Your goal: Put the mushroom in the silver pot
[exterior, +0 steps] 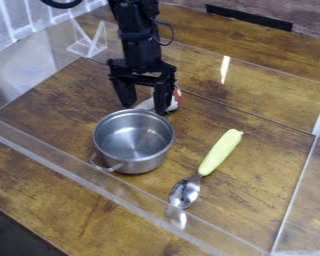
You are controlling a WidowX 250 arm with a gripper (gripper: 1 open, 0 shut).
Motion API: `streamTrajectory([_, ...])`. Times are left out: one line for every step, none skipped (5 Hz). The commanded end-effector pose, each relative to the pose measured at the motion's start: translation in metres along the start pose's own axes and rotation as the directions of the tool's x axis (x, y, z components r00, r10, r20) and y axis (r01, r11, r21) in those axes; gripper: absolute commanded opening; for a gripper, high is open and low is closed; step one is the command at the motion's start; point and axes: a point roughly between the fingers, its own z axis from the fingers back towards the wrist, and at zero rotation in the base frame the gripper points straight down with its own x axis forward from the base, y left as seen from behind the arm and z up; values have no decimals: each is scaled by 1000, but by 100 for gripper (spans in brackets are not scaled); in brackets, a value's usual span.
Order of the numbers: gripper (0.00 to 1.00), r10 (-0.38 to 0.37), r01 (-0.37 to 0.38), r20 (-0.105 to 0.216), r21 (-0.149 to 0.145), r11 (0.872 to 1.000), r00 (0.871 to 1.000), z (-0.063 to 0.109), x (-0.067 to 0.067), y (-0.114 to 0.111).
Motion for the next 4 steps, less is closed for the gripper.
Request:
streamTrajectory([0,-29,29,26,-5,1000,999,7,-7,-14])
streamTrajectory([0,-56,56,28,-9,998,998,4,-10,-27])
streamTrajectory([0,-55,57,62,-30,998,997,16,-17,-35])
streamTrajectory([0,-49,55,100,-56,997,994,31,-21,-40])
